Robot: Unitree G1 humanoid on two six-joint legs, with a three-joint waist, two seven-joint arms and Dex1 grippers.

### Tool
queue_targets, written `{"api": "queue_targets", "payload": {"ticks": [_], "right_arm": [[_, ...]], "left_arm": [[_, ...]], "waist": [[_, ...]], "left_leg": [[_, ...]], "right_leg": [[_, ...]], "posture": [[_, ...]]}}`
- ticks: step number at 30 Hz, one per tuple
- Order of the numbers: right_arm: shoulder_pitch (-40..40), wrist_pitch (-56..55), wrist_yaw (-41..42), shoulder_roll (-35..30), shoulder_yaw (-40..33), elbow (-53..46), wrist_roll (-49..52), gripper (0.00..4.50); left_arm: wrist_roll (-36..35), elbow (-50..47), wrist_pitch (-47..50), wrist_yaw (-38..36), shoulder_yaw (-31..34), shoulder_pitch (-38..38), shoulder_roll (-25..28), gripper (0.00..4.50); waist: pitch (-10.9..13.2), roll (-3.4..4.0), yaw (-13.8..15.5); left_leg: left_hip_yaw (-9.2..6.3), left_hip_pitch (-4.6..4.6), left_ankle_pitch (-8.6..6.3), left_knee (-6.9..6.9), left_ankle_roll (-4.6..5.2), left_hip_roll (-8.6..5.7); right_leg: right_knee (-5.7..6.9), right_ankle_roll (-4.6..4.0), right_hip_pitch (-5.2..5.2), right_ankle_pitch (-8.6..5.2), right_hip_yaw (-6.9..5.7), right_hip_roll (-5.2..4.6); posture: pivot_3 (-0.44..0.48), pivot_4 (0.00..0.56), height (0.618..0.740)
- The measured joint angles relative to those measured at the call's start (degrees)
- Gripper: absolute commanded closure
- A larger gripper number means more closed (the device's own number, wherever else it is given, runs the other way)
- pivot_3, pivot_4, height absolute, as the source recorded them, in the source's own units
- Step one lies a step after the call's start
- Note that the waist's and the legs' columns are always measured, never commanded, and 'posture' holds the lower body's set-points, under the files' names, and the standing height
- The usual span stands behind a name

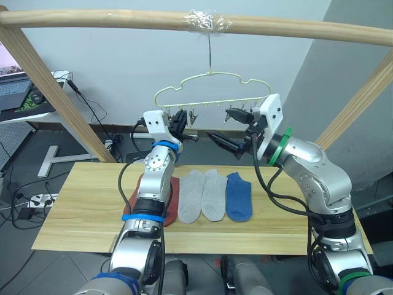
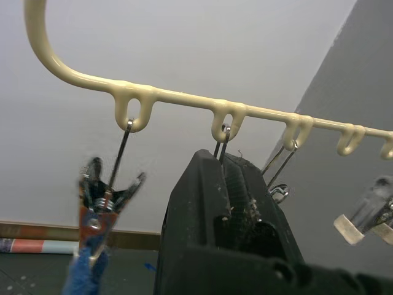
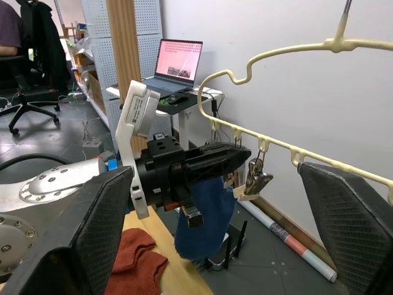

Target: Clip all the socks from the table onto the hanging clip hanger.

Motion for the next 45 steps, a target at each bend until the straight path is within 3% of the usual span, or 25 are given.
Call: {"api": "queue_targets", "payload": {"ticks": [8, 22, 25, 28, 38, 39, 45], "right_arm": [[10.9, -5.7, -3.0, -2.7, 7.5, 17.3, -12.7, 0.00], [5.8, -20.9, -3.9, 2.7, 9.4, 50.9, -21.9, 0.00], [5.1, -23.1, -3.8, 3.4, 8.4, 54.2, -22.2, 0.00], [5.3, -24.5, -3.2, 3.3, 8.4, 55.0, -22.9, 0.57], [9.4, -28.8, -0.2, 0.6, 9.7, 51.4, -26.8, 4.26], [9.8, -28.9, 0.1, 0.2, 9.7, 50.8, -26.9, 4.48], [14.2, -27.6, 5.3, -6.2, 8.3, 38.2, -25.9, 4.48]], "left_arm": [[-0.7, -6.5, 4.5, -2.0, 0.2, 3.7, 2.3, 4.49], [-1.6, -10.0, 7.1, -1.9, 0.2, 5.6, 2.0, 4.49], [-1.6, -10.0, 7.1, -1.9, 0.2, 5.6, 2.1, 4.49], [-1.6, -10.1, 7.2, -1.9, 0.2, 5.6, 2.1, 4.50], [-1.8, -11.2, 8.8, -2.2, 0.3, 6.0, 2.3, 4.50], [-2.1, -11.5, 9.2, -2.4, 0.4, 6.0, 2.3, 4.50], [-10.8, -13.1, 16.8, -7.8, 4.3, 5.6, 4.4, 4.50]], "waist": [[0.0, 0.00, 0.1], [0.0, 0.00, 0.1], [0.0, 0.00, 0.1], [0.0, 0.00, 0.1], [0.0, 0.00, 0.1], [0.0, 0.00, 0.2], [0.0, 0.04, -0.1]], "left_leg": [[0.17, 0.07, 0.00, 0.03, 0.00, -0.03], [0.16, 0.13, 0.00, 0.04, 0.00, 0.02], [0.23, 0.13, 0.00, 0.04, 0.00, 0.05], [0.22, 0.14, 0.00, 0.05, 0.00, 0.05], [0.19, 0.21, 0.01, 0.15, 0.00, 0.04], [0.18, 0.20, 0.01, 0.16, 0.00, 0.04], [0.27, 0.17, 0.00, 0.16, 0.00, 0.03]], "right_leg": [[0.04, 0.00, 0.00, 0.00, 0.08, -0.04], [0.09, 0.00, 0.01, 0.01, 0.15, 0.19], [0.08, 0.00, 0.02, 0.01, 0.21, 0.18], [0.08, 0.00, 0.03, 0.01, 0.22, 0.13], [0.14, 0.02, 0.11, 0.02, 0.20, 0.14], [0.14, 0.02, 0.11, 0.02, 0.19, 0.14], [0.12, 0.03, 0.06, 0.02, 0.19, 0.16]], "posture": [[-0.049, 0.195, 0.740], [-0.036, 0.202, 0.740], [-0.036, 0.202, 0.740], [-0.036, 0.202, 0.740], [-0.019, 0.207, 0.740], [-0.023, 0.209, 0.740], [-0.021, 0.209, 0.740]]}}
